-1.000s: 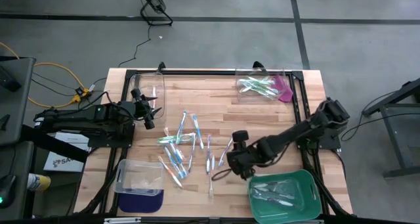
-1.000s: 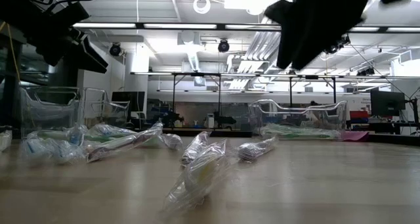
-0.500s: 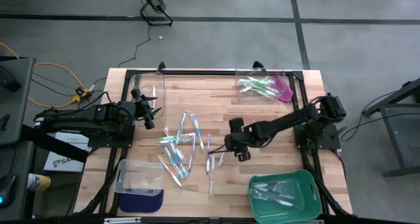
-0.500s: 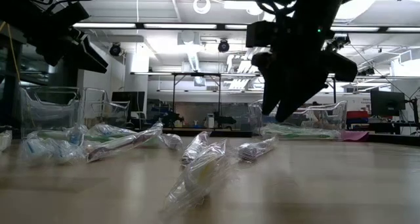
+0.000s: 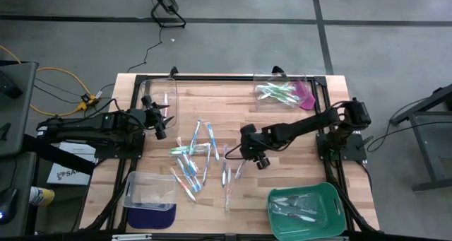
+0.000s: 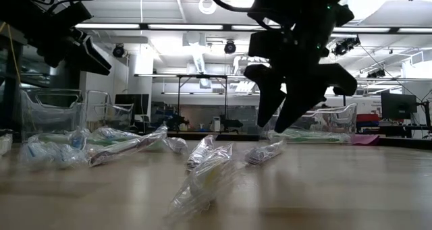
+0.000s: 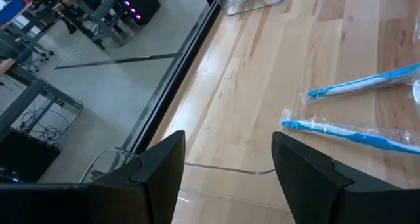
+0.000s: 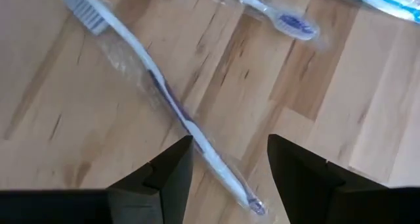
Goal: Pick & Place Toothbrushes
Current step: Put the violet toothbrush into the green bin
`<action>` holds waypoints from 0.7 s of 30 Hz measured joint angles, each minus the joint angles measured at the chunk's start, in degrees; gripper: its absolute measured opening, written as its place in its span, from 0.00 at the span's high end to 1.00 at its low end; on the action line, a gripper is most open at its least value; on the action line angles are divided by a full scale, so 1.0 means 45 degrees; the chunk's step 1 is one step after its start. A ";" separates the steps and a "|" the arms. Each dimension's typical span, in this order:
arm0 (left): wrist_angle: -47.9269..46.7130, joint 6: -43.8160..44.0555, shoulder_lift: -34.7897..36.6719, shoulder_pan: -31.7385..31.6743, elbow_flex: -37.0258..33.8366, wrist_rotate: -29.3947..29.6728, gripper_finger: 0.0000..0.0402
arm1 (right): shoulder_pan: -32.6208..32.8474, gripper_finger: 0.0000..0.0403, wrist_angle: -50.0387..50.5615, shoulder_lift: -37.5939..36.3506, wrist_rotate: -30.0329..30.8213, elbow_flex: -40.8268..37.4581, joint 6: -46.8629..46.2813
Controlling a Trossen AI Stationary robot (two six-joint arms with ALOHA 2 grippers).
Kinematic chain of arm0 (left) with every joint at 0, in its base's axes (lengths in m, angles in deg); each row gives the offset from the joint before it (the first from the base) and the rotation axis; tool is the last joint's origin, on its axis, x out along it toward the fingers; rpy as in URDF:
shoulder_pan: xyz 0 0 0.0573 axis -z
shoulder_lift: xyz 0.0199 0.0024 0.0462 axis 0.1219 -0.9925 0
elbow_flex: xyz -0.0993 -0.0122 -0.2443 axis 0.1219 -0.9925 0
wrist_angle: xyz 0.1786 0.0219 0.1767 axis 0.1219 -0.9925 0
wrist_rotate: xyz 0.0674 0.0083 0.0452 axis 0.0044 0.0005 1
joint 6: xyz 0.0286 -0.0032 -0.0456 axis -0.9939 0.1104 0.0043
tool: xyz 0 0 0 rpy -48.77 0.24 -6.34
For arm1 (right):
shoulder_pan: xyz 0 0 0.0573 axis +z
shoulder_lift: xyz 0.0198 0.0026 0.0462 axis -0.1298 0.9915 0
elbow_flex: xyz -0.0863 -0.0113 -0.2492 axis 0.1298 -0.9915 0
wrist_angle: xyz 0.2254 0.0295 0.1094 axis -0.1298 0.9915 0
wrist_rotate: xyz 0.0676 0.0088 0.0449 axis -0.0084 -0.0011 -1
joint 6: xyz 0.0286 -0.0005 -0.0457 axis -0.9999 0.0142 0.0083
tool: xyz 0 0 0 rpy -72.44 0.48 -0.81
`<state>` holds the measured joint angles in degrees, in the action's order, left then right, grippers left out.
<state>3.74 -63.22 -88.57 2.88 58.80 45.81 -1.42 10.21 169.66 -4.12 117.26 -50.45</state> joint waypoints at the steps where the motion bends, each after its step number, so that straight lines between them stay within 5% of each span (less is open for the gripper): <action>1: 0.0000 0.0003 -0.0003 0.0000 0.0000 0.0000 0.45 | -0.0018 0.53 -0.0137 0.0000 -0.0062 -0.0078 0.0136; 21: -0.0005 0.0013 -0.0003 0.0005 0.0000 0.0003 0.45 | -0.0096 0.53 -0.1463 0.0000 -0.0289 -0.1512 0.0456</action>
<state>3.72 -63.16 -88.59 2.90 58.80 45.82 -1.85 3.63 169.66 -5.42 110.45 -48.40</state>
